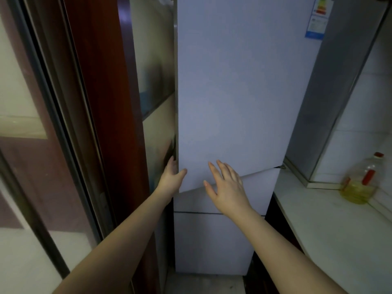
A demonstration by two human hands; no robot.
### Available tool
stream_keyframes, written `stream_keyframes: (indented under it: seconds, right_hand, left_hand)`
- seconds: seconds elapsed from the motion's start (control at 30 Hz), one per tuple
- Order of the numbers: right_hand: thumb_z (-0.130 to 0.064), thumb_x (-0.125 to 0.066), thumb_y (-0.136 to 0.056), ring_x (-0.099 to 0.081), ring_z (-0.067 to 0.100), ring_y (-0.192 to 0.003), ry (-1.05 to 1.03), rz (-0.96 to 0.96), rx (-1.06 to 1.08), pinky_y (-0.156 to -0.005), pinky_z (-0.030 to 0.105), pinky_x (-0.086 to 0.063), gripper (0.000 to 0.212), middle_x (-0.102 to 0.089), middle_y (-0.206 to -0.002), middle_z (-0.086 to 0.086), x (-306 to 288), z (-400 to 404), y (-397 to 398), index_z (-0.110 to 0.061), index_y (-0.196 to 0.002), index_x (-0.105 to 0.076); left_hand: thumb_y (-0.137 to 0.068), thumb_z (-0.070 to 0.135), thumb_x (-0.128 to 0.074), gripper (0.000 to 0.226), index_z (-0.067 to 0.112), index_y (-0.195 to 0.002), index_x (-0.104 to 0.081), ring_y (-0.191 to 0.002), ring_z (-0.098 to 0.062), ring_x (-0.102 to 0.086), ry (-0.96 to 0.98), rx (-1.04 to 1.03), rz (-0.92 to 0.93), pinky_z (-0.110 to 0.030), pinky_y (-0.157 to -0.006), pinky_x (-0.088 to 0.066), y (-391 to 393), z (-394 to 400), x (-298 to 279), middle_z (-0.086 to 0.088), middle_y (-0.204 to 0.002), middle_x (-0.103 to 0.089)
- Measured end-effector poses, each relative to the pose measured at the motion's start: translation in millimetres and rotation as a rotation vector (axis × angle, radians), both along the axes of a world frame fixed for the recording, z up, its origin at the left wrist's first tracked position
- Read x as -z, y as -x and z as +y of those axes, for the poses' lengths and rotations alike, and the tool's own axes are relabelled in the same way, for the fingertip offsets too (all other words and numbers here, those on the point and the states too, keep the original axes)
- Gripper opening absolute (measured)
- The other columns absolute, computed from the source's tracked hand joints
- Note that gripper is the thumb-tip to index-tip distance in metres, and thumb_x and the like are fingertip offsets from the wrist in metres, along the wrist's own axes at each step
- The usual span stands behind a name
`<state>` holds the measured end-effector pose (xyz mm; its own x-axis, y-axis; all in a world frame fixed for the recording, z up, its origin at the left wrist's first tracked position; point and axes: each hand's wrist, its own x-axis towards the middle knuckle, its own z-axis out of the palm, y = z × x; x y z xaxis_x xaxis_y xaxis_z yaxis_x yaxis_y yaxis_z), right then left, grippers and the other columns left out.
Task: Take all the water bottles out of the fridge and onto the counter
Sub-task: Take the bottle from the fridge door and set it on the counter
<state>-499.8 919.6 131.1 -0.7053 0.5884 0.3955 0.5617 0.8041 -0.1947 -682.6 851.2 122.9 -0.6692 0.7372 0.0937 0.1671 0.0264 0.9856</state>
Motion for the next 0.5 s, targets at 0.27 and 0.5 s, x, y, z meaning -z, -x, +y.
stream_keyframes:
  seconds: [0.27,0.5]
  right_hand:
    - [-0.062,-0.009,-0.087,-0.009,0.024,-0.148,0.008,0.002,0.025,-0.120,0.042,-0.012,0.077,-0.014,-0.162,0.003,-6.6,-15.2,-9.2,-0.027,-0.155,-0.016]
    - [-0.049,-0.033,-0.101,-0.005,0.023,-0.149,0.015,0.009,0.008,-0.120,0.042,-0.009,0.062,-0.011,-0.163,0.003,-11.7,-31.0,-12.3,-0.027,-0.155,-0.015]
  left_hand:
    - [-0.098,0.014,-0.053,0.061,0.017,-0.153,-0.026,-0.110,-0.015,-0.052,0.025,0.056,-0.112,-0.027,-0.087,-0.042,0.6,8.6,-18.5,0.002,-0.142,-0.047]
    - [-0.086,0.004,-0.059,0.073,0.013,-0.152,-0.028,-0.133,-0.024,-0.040,0.091,0.078,-0.194,-0.029,-0.098,-0.031,9.2,-1.9,-23.7,-0.007,-0.151,-0.040]
